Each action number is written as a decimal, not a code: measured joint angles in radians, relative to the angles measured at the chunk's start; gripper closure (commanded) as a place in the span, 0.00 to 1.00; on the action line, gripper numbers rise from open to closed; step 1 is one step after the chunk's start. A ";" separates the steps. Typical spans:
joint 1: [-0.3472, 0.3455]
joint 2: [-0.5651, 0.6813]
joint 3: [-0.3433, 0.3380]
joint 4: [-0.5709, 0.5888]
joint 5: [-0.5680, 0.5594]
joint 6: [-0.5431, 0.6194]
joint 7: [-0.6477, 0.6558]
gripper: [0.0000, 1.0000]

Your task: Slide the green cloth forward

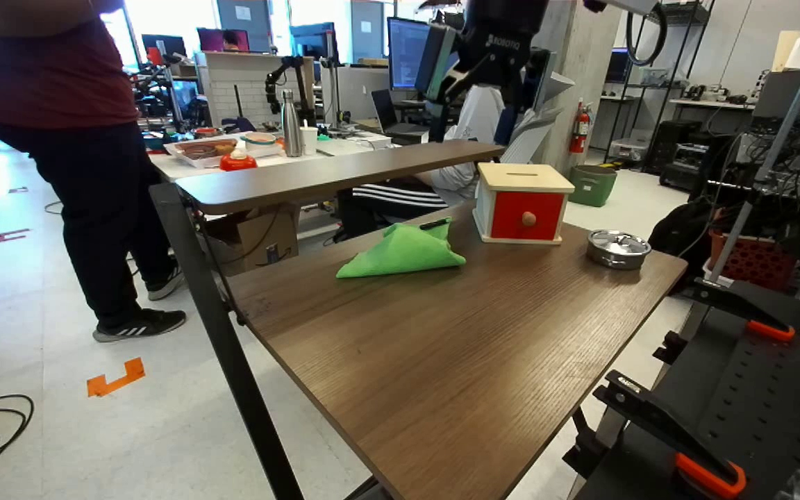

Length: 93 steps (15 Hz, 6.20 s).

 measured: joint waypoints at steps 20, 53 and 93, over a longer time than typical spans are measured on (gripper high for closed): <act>0.102 0.441 -0.099 0.415 -0.077 -0.073 -0.086 0.00; 0.108 0.683 -0.105 0.562 -0.075 -0.084 -0.172 0.00; 0.245 0.480 -0.036 0.118 -0.116 -0.091 -0.222 0.00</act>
